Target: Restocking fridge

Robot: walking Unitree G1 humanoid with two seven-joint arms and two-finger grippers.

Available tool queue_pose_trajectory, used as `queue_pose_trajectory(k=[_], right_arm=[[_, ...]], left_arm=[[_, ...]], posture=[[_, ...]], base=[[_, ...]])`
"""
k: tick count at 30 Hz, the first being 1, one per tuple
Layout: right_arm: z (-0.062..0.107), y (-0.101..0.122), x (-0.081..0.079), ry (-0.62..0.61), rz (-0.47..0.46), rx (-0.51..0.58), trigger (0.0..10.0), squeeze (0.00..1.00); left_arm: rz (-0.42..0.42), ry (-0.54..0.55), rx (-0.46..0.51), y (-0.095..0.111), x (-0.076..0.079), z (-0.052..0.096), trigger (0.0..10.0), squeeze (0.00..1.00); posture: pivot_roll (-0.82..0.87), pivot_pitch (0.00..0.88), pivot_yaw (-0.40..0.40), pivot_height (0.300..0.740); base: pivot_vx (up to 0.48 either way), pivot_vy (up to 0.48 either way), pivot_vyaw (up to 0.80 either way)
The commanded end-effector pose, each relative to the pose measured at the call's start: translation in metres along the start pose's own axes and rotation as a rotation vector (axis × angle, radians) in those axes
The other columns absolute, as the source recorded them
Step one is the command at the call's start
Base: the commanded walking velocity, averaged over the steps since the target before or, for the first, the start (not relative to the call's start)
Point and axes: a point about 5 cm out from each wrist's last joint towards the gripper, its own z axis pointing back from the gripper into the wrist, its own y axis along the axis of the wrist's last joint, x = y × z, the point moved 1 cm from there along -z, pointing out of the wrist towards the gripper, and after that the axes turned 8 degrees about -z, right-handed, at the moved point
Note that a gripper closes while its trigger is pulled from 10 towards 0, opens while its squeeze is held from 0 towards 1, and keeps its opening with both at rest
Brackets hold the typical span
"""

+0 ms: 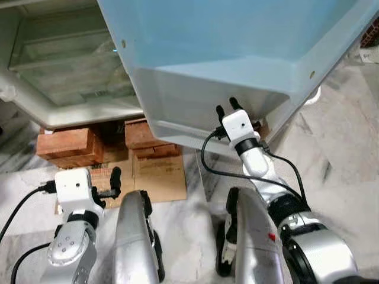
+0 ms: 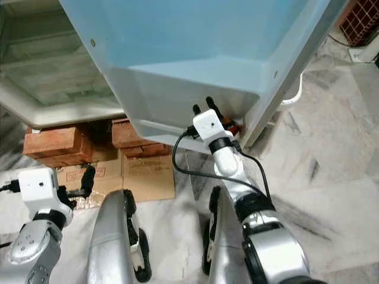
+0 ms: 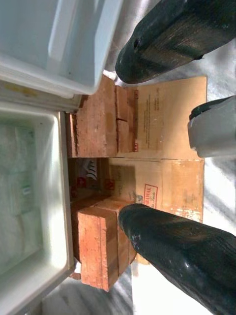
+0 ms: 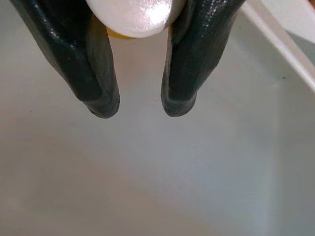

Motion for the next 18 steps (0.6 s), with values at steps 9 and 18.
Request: queue_pose_trajectory(k=[9, 18], right_arm=[[0.006, -0.025, 0.028, -0.157, 0.075, -0.15, 10.0, 1.0], [0.005, -0.021, 0.043, -0.234, 0.117, -0.123, 10.0, 1.0]], left_arm=[[-0.012, 0.02, -0.023, -0.002, -0.002, 0.001, 10.0, 0.0], [-0.015, 0.028, -0.026, -0.003, -0.002, -0.001, 10.0, 0.0]], posture=[[0.22, 0.34, 0.053, 0.555], [0.22, 0.332, 0.052, 0.555]], base=[[0.0, 0.0, 0.0], [0.0, 0.0, 0.0]])
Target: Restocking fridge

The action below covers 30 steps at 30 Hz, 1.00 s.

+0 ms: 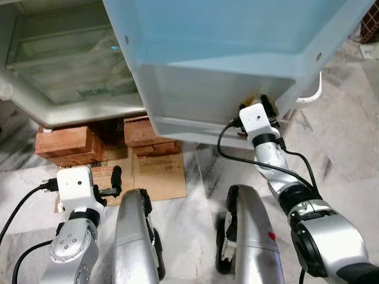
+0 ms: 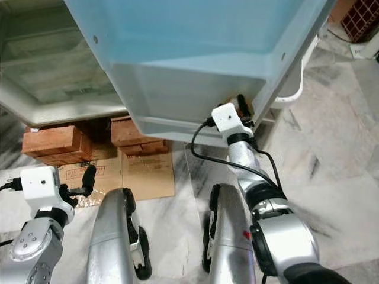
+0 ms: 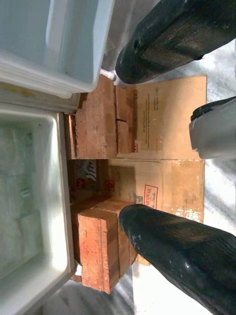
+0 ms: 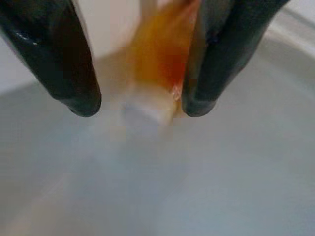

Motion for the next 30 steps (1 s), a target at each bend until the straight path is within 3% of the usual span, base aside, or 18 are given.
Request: queue_pose_trajectory(k=[1, 9, 15, 20, 24, 30], right_arm=[[0.0, 0.004, 0.0, -0.016, 0.0, 0.036, 10.0, 1.0], [-0.002, 0.019, 0.0, 0.008, -0.011, 0.132, 10.0, 1.0], [0.013, 0.018, -0.003, 0.071, -0.097, 0.156, 10.0, 1.0], [0.03, 0.009, -0.002, 0.103, -0.147, 0.133, 10.0, 1.0], [0.058, 0.005, -0.004, 0.15, -0.219, 0.099, 10.0, 1.0], [0.082, 0.002, -0.011, 0.194, -0.304, 0.058, 10.0, 1.0]], left_arm=[[-0.012, 0.021, -0.032, -0.006, -0.005, 0.001, 10.0, 0.0], [-0.004, 0.023, -0.025, -0.007, -0.001, -0.008, 10.0, 0.0], [0.023, 0.037, -0.022, -0.007, 0.009, -0.028, 10.0, 0.0], [0.04, 0.034, -0.014, -0.006, 0.018, -0.041, 10.0, 0.0], [0.051, 0.032, -0.005, -0.01, 0.023, -0.05, 10.0, 0.0], [0.059, 0.023, 0.001, -0.014, 0.028, -0.054, 10.0, 0.0]], posture=[[0.22, 0.327, 0.053, 0.555], [0.18, 0.289, 0.036, 0.555], [0.13, 0.211, 0.005, 0.555], [0.08, 0.147, -0.015, 0.555], [0.03, 0.081, -0.027, 0.555], [0.02, 0.035, -0.028, 0.555]], base=[[0.0, 0.0, 0.0], [0.0, 0.0, 0.0], [0.0, 0.0, 0.0], [0.0, 0.0, 0.0], [0.0, 0.0, 0.0], [0.0, 0.0, 0.0]])
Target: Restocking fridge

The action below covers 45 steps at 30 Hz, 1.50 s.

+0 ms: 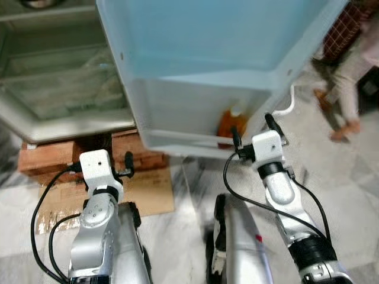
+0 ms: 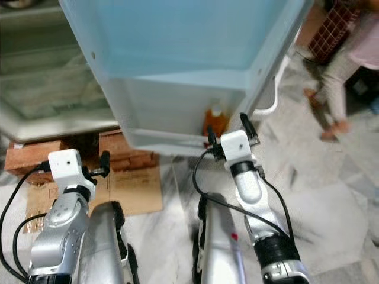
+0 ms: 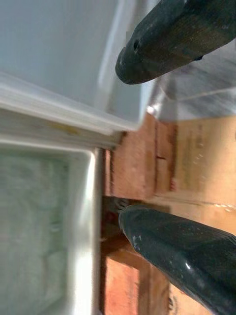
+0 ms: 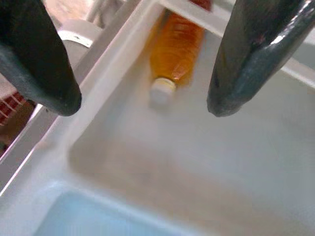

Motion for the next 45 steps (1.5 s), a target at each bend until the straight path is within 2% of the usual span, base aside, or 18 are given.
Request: queue_pose_trajectory(k=[1, 3, 4, 6, 10, 11, 12, 17, 30, 38, 45], right_arm=[[0.002, 0.003, -0.004, 0.019, -0.025, -0.005, 10.0, 1.0], [0.008, 0.003, -0.009, 0.028, -0.077, -0.023, 10.0, 1.0], [0.011, 0.005, -0.012, 0.027, -0.132, -0.044, 10.0, 1.0], [0.011, 0.005, -0.013, 0.005, -0.198, -0.081, 10.0, 1.0], [0.008, 0.006, -0.014, 0.001, -0.23, -0.103, 10.0, 1.0], [0.006, 0.009, -0.016, 0.023, -0.224, -0.096, 10.0, 0.41], [0.005, 0.011, -0.016, 0.031, -0.235, -0.088, 10.0, 0.0], [0.002, 0.02, -0.013, 0.039, -0.248, -0.064, 10.0, 0.0], [0.001, 0.021, -0.004, -0.001, -0.258, -0.097, 10.0, 0.0], [0.0, 0.021, -0.004, -0.006, -0.259, -0.099, 10.0, 0.0], [-0.004, 0.023, -0.003, -0.014, -0.26, -0.091, 10.0, 0.0]], left_arm=[[-0.013, 0.007, -0.006, -0.004, -0.001, 0.001, 10.0, 0.0], [-0.015, 0.011, 0.004, -0.003, 0.0, 0.0, 10.0, 0.0], [-0.024, 0.011, 0.011, -0.003, 0.0, -0.001, 10.0, 0.0], [-0.019, -0.003, 0.02, -0.004, 0.001, -0.003, 10.0, 0.0], [-0.01, -0.017, 0.029, -0.003, 0.002, -0.005, 10.0, 0.0], [-0.007, -0.025, 0.034, -0.002, 0.004, -0.006, 10.0, 0.0], [-0.003, -0.032, 0.038, -0.002, 0.005, -0.006, 10.0, 0.0], [-0.007, -0.04, 0.047, -0.001, 0.006, -0.006, 10.0, 0.0], [-0.012, -0.05, 0.036, -0.006, 0.006, -0.001, 10.0, 0.0], [-0.021, -0.043, 0.045, -0.004, 0.006, -0.006, 10.0, 0.0], [-0.018, -0.052, 0.047, -0.002, 0.011, -0.01, 10.0, 0.0]], posture=[[0.02, 0.031, -0.029, 0.555], [0.02, 0.019, -0.033, 0.555], [0.02, 0.016, -0.035, 0.555], [0.01, 0.01, -0.036, 0.555], [0.01, 0.006, -0.037, 0.555], [0.0, 0.003, -0.033, 0.555], [0.0, 0.003, -0.033, 0.555], [0.0, 0.013, -0.028, 0.56], [0.0, 0.034, -0.017, 0.637], [0.0, 0.026, -0.012, 0.692], [-0.01, 0.006, -0.009, 0.733]], base=[[0.0, 0.0, 0.0], [0.0, 0.0, 0.0], [0.0, 0.0, 0.0], [0.0, 0.0, 0.0], [0.0, 0.0, 0.0], [0.0, 0.0, 0.0], [0.0, 0.0, 0.0], [0.0, 0.0, -0.28], [0.0, 0.0, 0.0], [0.0, 0.0, 0.0], [0.0, 0.0, 0.0]])
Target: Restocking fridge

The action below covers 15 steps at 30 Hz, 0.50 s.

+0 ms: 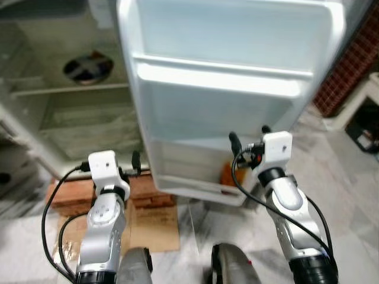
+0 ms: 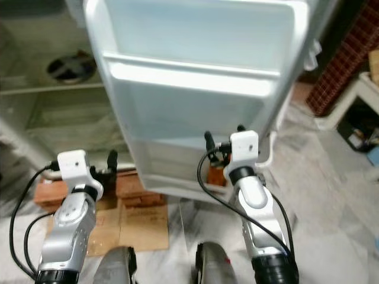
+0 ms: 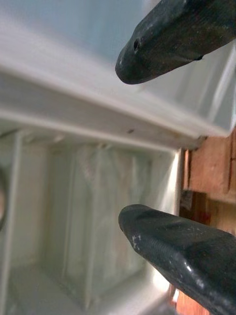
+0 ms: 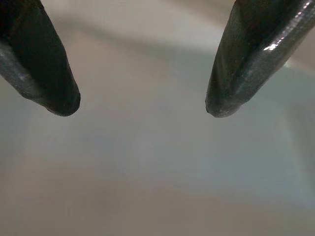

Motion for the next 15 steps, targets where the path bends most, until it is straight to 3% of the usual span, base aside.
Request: queue_pose_trajectory(k=[1, 15], right_arm=[[-0.002, 0.0043, 0.0007, -0.006, 0.0, 0.014, 10.0, 0.0], [0.0031, -0.0015, 0.0003, -0.011, 0.001, -0.011, 10.0, 0.0]], left_arm=[[-0.008, 0.004, -0.014, -0.0034, 0.0001, -0.0009, 10.0, 0.0], [-0.018, -0.005, -0.022, -0.0072, 0.002, 0.0002, 10.0, 0.0]], posture=[[-0.01, 0.004, -0.009, 0.737], [-0.01, 0.017, -0.007, 0.74]], base=[[0.0, 0.0, 0.0], [0.0, 0.0, 0.0]])
